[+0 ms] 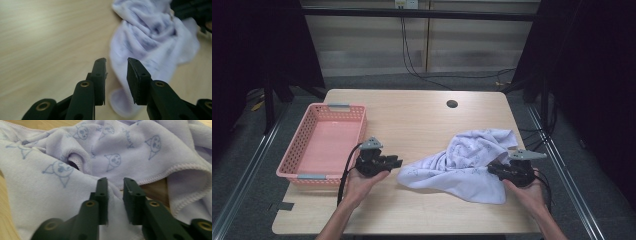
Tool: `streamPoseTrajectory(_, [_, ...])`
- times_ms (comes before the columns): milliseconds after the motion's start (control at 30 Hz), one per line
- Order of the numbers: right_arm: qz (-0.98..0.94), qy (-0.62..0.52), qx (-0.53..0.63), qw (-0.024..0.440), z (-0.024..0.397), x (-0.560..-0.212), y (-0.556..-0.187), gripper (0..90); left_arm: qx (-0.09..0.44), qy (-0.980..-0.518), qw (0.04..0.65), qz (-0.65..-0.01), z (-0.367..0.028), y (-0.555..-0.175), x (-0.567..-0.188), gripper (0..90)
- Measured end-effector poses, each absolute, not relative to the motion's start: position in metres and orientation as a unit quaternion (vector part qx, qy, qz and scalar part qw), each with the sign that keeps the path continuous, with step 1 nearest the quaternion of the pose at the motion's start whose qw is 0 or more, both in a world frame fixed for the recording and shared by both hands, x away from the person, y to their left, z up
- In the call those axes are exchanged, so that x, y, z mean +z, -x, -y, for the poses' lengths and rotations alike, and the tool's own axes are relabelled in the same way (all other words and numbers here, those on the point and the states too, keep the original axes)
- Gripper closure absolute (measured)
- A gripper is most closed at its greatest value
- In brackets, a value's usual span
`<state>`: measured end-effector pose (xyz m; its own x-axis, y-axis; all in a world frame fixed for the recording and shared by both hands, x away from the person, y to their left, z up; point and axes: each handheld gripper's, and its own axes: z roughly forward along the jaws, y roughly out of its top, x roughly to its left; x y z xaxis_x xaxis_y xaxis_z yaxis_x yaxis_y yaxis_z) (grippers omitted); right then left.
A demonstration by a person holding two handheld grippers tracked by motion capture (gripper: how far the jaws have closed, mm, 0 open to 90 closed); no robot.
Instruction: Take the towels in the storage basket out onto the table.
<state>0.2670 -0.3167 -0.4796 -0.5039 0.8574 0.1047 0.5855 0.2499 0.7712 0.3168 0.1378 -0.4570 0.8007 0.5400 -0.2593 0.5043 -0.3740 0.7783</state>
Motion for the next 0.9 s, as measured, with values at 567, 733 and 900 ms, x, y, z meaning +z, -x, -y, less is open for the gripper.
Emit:
streamPoseTrajectory(567, [-0.803,-0.439,0.384,0.126,0.31,-0.491,-0.232,39.5,0.02,-0.874,0.402,-0.273,-0.111,-0.307,-0.49,48.5])
streamPoseTrajectory(733, [-0.827,-0.417,0.353,0.13,0.301,-0.499,-0.232,40.4,0.014,-0.886,0.381,-0.262,-0.103,-0.303,-0.496,74.0])
streamPoseTrajectory(900, [-0.837,-0.401,0.343,0.142,0.297,-0.498,-0.226,70.7,-0.019,-0.879,0.395,-0.267,-0.109,-0.301,-0.496,84.6])
